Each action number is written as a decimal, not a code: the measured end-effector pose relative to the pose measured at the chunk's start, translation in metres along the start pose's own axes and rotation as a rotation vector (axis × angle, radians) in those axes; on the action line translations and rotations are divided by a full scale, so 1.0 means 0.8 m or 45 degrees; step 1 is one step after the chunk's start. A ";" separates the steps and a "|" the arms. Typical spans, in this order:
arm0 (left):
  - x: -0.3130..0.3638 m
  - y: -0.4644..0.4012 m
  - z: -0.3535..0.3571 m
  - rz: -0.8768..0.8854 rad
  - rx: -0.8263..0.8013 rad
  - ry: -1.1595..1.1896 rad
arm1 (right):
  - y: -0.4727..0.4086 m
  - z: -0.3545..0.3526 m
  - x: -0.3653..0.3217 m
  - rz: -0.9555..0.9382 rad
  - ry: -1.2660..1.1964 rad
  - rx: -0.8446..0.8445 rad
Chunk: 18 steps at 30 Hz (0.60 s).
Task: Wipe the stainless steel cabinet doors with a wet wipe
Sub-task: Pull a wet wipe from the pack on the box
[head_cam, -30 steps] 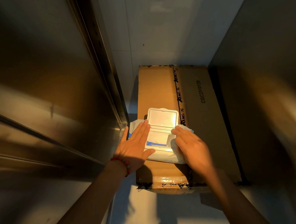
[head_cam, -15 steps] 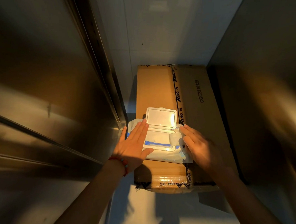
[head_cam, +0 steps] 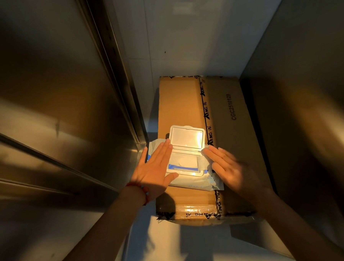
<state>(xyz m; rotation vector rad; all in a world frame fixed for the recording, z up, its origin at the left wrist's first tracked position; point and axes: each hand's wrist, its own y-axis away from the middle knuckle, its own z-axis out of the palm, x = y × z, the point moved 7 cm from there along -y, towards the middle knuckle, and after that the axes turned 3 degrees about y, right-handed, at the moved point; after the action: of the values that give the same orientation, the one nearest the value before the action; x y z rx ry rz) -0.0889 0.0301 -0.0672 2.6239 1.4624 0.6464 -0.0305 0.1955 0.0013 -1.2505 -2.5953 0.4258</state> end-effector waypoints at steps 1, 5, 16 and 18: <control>0.000 0.000 0.000 -0.001 -0.001 0.004 | 0.001 0.000 0.000 -0.029 0.013 0.024; -0.001 -0.001 0.001 -0.002 0.000 -0.011 | 0.003 0.002 0.002 -0.105 0.059 0.108; -0.001 -0.003 0.002 -0.004 0.003 -0.016 | 0.005 0.012 0.006 -0.176 0.002 0.022; -0.001 -0.003 0.003 -0.001 0.003 -0.021 | 0.004 0.013 0.007 -0.188 -0.001 -0.002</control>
<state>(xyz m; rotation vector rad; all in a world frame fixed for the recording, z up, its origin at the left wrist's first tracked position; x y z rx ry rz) -0.0905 0.0307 -0.0701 2.6241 1.4605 0.6213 -0.0353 0.2004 -0.0090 -1.0493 -2.6658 0.3964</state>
